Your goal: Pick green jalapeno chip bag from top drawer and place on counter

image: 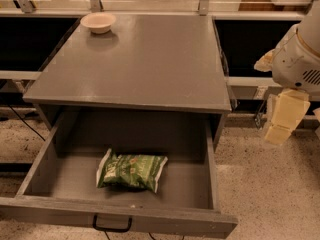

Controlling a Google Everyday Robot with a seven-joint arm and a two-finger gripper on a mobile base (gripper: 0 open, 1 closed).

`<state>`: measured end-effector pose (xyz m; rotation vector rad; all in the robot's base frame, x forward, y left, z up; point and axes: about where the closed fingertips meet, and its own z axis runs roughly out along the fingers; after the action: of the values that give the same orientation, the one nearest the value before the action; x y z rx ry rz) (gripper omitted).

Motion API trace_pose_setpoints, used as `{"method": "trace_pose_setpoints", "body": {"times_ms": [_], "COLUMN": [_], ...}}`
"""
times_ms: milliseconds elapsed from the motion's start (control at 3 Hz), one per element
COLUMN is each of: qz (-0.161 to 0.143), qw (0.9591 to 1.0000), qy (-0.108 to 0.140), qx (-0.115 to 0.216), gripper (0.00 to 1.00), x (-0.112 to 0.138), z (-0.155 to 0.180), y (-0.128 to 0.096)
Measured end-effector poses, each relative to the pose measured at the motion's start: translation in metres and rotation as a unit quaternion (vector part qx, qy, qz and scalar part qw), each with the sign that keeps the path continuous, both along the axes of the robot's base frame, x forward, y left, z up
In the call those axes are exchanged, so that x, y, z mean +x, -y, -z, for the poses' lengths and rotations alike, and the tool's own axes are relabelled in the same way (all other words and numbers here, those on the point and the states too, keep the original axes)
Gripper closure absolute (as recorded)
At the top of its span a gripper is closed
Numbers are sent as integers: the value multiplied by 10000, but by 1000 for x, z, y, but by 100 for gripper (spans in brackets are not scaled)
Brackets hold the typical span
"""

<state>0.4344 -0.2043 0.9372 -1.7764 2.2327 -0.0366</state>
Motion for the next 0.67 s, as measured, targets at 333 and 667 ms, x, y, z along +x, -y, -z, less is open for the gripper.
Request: {"method": "trace_pose_setpoints", "body": {"times_ms": [333,667], "qz": [-2,185], "qw": [10000,9991], "qy": [23,262], "qx": [18,283], "gripper": [0,0], "x": [1,18], "z": [0,30], "y": [-1,-26]}}
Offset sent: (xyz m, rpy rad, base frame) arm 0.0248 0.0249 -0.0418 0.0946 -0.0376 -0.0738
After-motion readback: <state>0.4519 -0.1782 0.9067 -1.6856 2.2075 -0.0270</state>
